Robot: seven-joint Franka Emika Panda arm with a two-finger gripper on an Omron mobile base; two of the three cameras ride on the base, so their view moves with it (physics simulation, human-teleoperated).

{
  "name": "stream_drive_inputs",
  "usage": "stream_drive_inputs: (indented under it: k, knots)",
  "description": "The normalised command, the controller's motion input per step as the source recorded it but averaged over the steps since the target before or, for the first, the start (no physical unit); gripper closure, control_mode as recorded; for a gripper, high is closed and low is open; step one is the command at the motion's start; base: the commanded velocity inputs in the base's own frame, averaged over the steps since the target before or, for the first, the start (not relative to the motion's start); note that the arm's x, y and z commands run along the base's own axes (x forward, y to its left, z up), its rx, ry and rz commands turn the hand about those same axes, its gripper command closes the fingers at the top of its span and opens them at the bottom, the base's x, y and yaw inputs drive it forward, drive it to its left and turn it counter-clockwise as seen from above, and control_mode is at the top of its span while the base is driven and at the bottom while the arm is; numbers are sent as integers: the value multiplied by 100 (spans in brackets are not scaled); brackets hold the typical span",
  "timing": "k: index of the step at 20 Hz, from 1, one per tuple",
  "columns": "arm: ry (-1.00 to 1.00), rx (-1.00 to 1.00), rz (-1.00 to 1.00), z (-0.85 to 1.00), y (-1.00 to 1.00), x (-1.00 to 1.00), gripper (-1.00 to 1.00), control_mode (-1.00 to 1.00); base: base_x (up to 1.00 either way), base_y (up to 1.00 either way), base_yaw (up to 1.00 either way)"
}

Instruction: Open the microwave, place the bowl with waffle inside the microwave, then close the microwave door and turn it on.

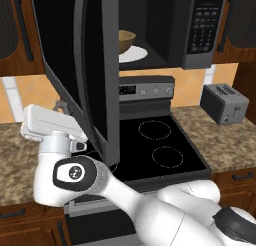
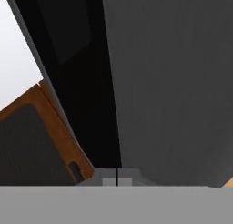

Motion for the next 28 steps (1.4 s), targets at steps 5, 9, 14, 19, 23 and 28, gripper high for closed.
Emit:
stream_drive_inputs:
  k: [5, 9, 14, 19, 23, 28]
  knots:
    - [25, 21, 0, 94, -100, 6, 100, -100, 0, 0, 0]
    - [35, 24, 0, 95, -100, 23, 100, -100, 0, 0, 0]
    - [40, 26, 0, 87, -100, 48, 100, -100, 0, 0, 0]
    - [35, 25, 5, 48, -100, 76, 100, -100, 0, 0, 0]
    - [22, 26, 12, 8, -100, 99, 100, -100, 0, 0, 0]
    - [17, 18, 11, 0, -68, 100, 100, -100, 0, 0, 0]
